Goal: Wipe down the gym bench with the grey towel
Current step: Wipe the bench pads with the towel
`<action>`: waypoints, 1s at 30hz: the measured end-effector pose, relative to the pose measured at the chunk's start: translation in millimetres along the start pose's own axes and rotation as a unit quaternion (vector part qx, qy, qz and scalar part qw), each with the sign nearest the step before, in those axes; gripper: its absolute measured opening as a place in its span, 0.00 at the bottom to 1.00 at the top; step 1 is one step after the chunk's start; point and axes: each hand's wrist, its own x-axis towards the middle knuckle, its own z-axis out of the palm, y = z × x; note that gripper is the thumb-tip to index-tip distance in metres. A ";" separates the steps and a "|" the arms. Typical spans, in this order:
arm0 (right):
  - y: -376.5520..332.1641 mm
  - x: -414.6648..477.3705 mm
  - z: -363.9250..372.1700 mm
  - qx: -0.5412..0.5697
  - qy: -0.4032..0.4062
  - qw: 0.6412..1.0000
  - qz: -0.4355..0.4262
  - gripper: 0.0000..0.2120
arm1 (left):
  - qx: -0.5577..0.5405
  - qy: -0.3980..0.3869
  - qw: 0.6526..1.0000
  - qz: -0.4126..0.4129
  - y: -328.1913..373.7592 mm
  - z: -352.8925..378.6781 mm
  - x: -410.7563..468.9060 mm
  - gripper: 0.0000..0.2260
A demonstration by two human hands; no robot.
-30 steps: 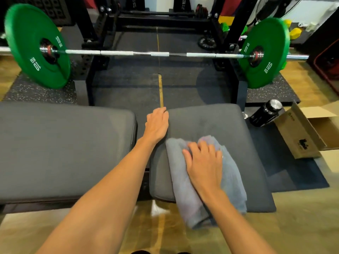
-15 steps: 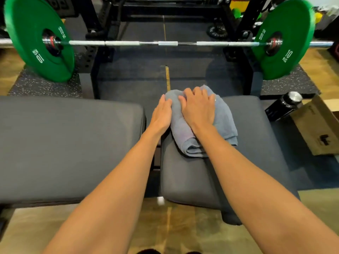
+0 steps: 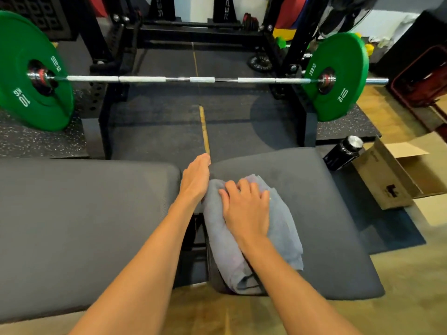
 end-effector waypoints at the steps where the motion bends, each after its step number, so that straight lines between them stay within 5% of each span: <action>1: -6.4 26.8 10.5 0.000 0.009 1.000 -0.004 0.10 | -0.007 0.001 1.000 -0.002 -1.3 -2.4 6.1 0.16; 8: -24.1 100.2 32.6 0.039 -0.039 0.997 -0.050 0.13 | -0.021 0.003 0.999 0.041 -9.1 -11.2 10.5 0.27; 16: -6.5 -17.1 -5.4 0.068 -0.015 0.994 -0.080 0.15 | 0.068 -0.034 0.995 0.066 -4.3 -17.1 -18.4 0.13; 21: -8.4 -5.6 0.5 0.082 0.023 0.991 -0.098 0.15 | 0.039 0.029 0.992 0.118 -1.2 -62.4 -15.4 0.09; 26: -18.3 -11.5 -13.2 0.158 0.036 0.986 -0.034 0.12 | 0.034 0.025 0.990 0.135 -15.3 -105.4 -6.7 0.08; 30: -70.6 -2.7 -38.7 0.229 0.123 0.965 0.042 0.13 | 0.054 0.013 0.984 0.170 -16.5 -128.1 -2.5 0.11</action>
